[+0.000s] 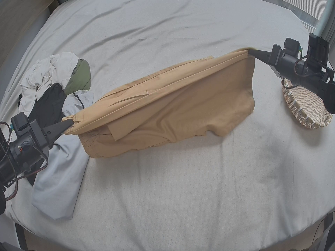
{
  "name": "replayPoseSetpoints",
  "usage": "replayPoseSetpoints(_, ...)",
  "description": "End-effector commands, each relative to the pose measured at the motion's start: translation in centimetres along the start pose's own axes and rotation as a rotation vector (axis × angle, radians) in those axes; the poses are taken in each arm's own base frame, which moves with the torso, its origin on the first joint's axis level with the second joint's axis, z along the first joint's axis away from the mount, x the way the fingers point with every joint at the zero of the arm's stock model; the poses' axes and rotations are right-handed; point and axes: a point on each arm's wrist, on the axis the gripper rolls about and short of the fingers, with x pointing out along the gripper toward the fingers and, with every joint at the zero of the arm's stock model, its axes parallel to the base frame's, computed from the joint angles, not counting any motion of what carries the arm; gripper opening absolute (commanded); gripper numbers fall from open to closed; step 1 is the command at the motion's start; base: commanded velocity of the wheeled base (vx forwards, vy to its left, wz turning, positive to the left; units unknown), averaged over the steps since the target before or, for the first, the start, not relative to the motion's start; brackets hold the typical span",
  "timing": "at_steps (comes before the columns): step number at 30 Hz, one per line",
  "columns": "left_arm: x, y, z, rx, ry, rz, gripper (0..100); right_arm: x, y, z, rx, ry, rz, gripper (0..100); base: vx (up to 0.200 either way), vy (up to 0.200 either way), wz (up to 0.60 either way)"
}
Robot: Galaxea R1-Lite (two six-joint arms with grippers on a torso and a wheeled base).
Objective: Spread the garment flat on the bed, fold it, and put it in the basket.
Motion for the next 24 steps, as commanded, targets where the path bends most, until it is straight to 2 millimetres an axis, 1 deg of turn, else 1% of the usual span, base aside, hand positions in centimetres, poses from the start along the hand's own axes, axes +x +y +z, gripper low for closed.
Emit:
replayPoseSetpoints(1,0.2,0.5,-0.4,-0.03,0.037,0.035,0,3.1,-0.9,-0.9,0.004,0.019,0.02,0,0.0,0.0,0.0)
replayPoseSetpoints(7,0.7,1.0,-0.4,-0.05,0.06,0.06,0,5.2,-1.1,-1.4,0.0,0.019,0.042,0,0.0,0.0,0.0)
replayPoseSetpoints(11,1.4,1.5,-0.3,-0.067,0.072,0.071,0,6.0,-1.7,-1.8,-0.004,0.024,0.039,0,0.0,0.0,0.0)
replayPoseSetpoints(15,1.9,1.9,-0.3,-0.079,0.08,0.079,0,6.2,-1.8,-1.6,-0.008,0.016,0.041,0,0.0,0.0,0.0)
replayPoseSetpoints(16,2.0,1.9,-0.3,-0.082,0.08,0.079,100,6.2,-1.8,-1.6,-0.008,0.016,0.041,100,0.0,0.0,0.0)
replayPoseSetpoints(18,2.6,2.0,0.2,-0.115,0.074,0.076,100,6.4,-2.0,-1.2,-0.016,-0.002,0.036,100,0.0,0.0,0.0)
replayPoseSetpoints(20,3.0,2.2,0.5,-0.124,0.066,0.08,100,6.5,-2.1,-1.3,-0.015,-0.004,0.028,100,0.0,0.0,0.0)
replayPoseSetpoints(21,3.4,2.8,1.2,-0.143,0.035,0.107,100,6.4,-2.2,-1.2,-0.016,-0.011,0.016,100,0.0,0.0,0.0)
replayPoseSetpoints(22,3.6,3.1,1.6,-0.145,0.009,0.132,100,6.1,-2.1,-1.0,-0.016,-0.014,0.009,100,0.0,0.0,0.0)
replayPoseSetpoints(24,3.8,3.1,1.8,-0.142,-0.008,0.144,100,5.3,-1.9,-0.6,-0.017,-0.017,0.004,100,0.0,0.0,0.0)
